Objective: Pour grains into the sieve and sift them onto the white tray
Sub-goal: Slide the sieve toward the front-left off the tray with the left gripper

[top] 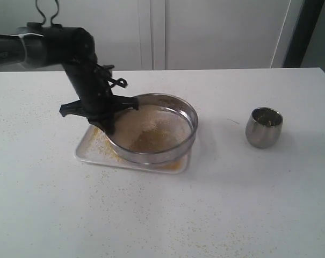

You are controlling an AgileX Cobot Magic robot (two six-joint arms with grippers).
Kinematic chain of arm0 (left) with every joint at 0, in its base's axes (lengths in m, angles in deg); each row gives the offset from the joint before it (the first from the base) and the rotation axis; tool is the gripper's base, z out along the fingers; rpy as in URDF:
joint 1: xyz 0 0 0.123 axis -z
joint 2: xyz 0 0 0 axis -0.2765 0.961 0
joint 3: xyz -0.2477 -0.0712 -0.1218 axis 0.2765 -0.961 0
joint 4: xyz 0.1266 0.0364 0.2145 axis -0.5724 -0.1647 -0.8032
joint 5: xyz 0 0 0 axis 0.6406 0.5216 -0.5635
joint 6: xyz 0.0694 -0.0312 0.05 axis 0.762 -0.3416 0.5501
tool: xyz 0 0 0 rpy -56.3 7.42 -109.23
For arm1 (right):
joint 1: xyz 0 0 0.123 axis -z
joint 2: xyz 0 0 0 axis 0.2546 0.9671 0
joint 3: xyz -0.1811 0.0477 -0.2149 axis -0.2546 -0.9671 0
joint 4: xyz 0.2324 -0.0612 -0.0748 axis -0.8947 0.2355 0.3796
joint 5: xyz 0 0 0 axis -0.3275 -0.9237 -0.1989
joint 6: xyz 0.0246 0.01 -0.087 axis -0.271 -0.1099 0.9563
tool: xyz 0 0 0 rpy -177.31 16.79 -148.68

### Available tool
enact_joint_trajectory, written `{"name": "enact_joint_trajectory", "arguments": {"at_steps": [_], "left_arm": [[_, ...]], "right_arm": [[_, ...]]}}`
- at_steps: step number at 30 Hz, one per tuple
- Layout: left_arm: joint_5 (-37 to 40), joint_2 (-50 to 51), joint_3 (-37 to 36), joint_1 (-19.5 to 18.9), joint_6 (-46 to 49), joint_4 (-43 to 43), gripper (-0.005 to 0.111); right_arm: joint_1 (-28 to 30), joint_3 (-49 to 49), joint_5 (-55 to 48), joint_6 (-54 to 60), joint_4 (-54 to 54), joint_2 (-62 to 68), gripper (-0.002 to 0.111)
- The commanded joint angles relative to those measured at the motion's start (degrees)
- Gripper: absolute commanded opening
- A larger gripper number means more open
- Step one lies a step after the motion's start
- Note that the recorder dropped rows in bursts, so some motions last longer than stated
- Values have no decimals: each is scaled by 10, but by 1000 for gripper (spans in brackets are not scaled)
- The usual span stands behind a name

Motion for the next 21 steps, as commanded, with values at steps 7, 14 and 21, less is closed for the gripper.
{"name": "enact_joint_trajectory", "arguments": {"at_steps": [7, 14, 21], "left_arm": [[70, -34, 6, -15, -19, -21, 0], [90, -40, 6, -15, -2, -24, 0], [123, -69, 6, -15, 24, -25, 0]], "right_arm": [[2, -3, 7, -2, -2, -2, 0], [2, -3, 8, -9, -2, -2, 0], [2, -3, 8, -9, -2, -2, 0]]}}
